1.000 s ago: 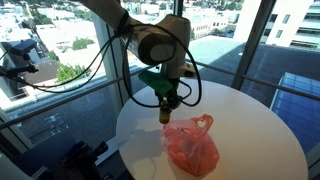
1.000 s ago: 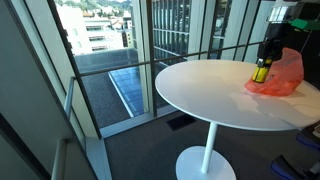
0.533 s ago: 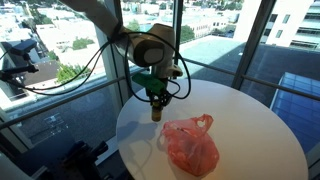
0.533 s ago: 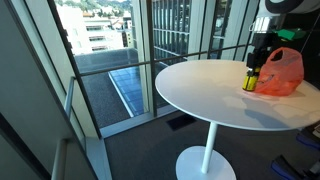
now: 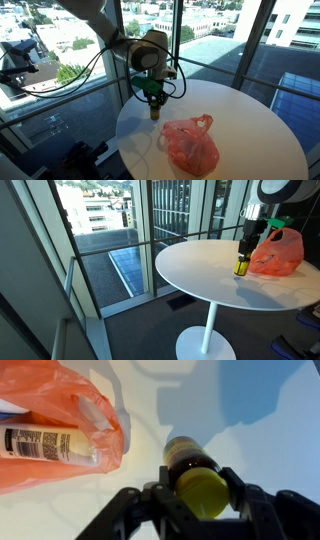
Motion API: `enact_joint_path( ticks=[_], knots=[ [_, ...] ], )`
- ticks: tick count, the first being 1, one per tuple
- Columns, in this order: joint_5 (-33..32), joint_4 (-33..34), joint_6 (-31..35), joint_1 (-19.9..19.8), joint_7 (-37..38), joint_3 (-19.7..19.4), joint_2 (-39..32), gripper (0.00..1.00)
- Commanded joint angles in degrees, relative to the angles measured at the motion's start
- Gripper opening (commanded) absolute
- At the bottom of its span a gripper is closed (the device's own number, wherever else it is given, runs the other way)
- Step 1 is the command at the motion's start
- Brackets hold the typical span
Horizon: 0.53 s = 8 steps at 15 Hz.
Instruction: Take the yellow bottle from the plastic bag and put it on the table
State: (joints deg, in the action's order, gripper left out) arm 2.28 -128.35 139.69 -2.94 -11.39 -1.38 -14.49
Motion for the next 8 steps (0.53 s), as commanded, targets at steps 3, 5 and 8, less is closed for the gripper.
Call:
enact_joint_path(
  ticks=[3,5,8],
  knots=[
    [0.43,0.7,4.33,-0.6,-1.02,1.07,-1.97,0.3],
    [0.69,0.64,5.27,-0.77,-1.15,1.28,-2.34,0.3],
    [1.71,0.74,5.44,-1.23,-1.79,1.76,-2.67,0.3]
  ],
)
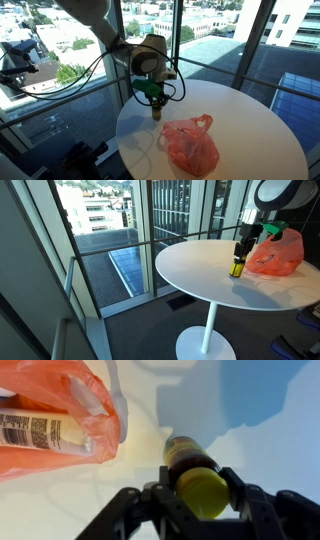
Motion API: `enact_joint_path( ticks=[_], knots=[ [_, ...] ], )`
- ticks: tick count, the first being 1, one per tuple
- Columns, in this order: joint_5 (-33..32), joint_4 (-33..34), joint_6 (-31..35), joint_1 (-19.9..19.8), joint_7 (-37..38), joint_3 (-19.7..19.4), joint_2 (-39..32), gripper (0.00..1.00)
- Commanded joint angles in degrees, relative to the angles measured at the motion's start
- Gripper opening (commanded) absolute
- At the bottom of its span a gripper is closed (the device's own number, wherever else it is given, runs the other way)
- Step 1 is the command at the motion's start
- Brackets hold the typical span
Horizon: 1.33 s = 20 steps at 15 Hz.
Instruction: Take the yellow bottle from the plastic bag and put it on the table
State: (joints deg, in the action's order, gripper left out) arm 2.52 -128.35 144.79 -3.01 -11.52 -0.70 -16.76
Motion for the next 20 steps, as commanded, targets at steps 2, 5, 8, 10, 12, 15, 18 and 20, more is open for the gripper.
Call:
enact_joint_path(
  ticks=[2,5,8,10,12,15,18,20],
  knots=[
    [1.76,0.85,-0.02,-1.25,-1.7,1.16,-0.43,0.3],
    [1.94,0.87,-0.35,-1.4,-1.75,1.24,-0.36,0.67],
    [2.2,0.9,-0.62,-1.62,-1.93,1.27,-0.36,0.94],
    [2.35,0.82,-0.8,-1.75,-2.07,1.32,-0.08,1.0],
    [2.81,0.56,-1.17,-1.93,-2.54,1.49,0.65,1.0],
    [3.6,0.16,-2.25,-2.15,-3.45,1.67,2.13,1.0],
    [4.88,0.0,-4.31,-2.43,-4.54,1.6,4.33,1.0],
    [4.72,0.15,-6.83,-2.26,-3.39,0.77,6.18,1.0]
  ],
)
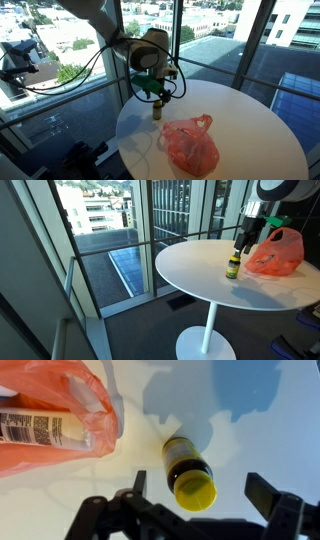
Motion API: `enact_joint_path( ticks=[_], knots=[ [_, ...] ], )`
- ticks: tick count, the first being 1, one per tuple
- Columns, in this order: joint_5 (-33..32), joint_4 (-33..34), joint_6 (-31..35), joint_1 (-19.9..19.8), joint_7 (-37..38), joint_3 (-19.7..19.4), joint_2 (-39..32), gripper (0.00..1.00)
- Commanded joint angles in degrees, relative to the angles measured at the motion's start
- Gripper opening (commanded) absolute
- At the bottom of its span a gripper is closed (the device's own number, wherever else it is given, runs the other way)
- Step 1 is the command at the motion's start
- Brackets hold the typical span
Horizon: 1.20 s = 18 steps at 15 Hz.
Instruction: Take the yellow bottle from the plastic bag and put it on the table
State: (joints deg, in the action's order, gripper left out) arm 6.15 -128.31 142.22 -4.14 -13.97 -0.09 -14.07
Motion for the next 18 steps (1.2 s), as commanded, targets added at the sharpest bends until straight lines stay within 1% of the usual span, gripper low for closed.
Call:
enact_joint_path(
  ticks=[1,7,9,14,18],
  knots=[
    [0.76,0.33,-6.34,-1.11,-0.07,-0.32,4.6,1.0],
    [-1.28,1.5,-17.24,-1.04,5.32,-3.25,9.97,1.0],
    [-2.09,1.42,-19.94,-0.95,7.74,-3.98,11.61,1.0],
    [-6.9,0.74,-25.9,-1.02,13.8,-4.97,16.49,1.0],
    [-7.83,0.61,-30.16,-1.22,14.98,-5.27,20.27,1.0]
  ],
)
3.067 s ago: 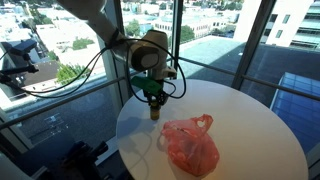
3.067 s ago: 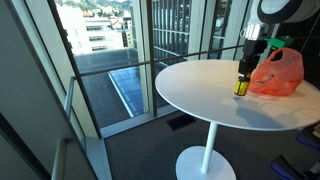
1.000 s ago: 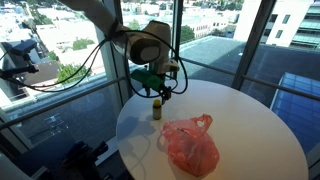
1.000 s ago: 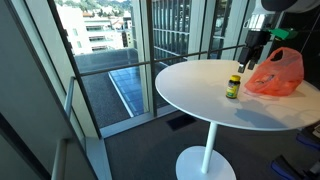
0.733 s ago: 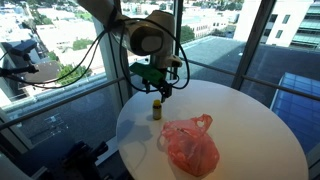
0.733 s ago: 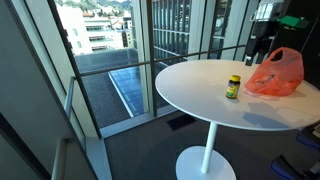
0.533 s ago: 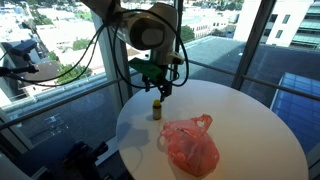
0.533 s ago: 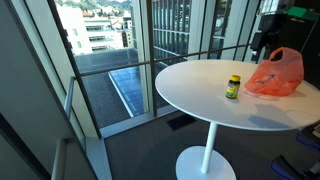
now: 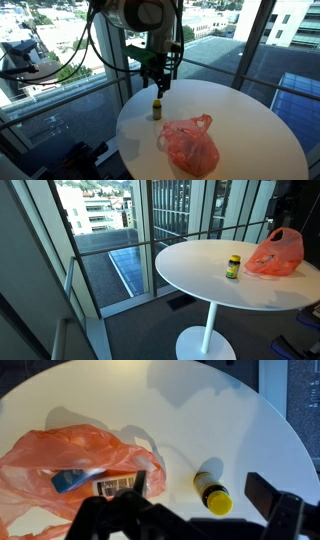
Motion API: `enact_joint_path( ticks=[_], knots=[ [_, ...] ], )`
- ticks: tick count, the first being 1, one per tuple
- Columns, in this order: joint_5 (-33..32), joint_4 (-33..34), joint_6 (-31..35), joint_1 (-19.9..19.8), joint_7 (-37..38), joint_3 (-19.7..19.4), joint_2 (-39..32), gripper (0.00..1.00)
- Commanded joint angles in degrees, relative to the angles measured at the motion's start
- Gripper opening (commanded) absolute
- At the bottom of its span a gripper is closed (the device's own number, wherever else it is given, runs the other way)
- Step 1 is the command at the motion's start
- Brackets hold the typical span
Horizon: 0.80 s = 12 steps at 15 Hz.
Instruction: Take the yellow bottle from the plastic bag and put it on the table
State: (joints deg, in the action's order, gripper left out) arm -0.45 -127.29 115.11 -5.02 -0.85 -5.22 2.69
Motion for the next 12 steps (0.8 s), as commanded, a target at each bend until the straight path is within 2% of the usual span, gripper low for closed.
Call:
enact_joint_path(
  ticks=[1,6,12],
  knots=[
    [-0.8,-0.7,-3.64,-0.41,1.6,-0.27,4.84,1.0],
    [-0.3,-1.05,-5.52,-0.7,1.28,-0.63,9.17,1.0],
    [-0.11,-0.37,-5.23,-0.58,0.36,-0.75,8.39,1.0]
  ],
)
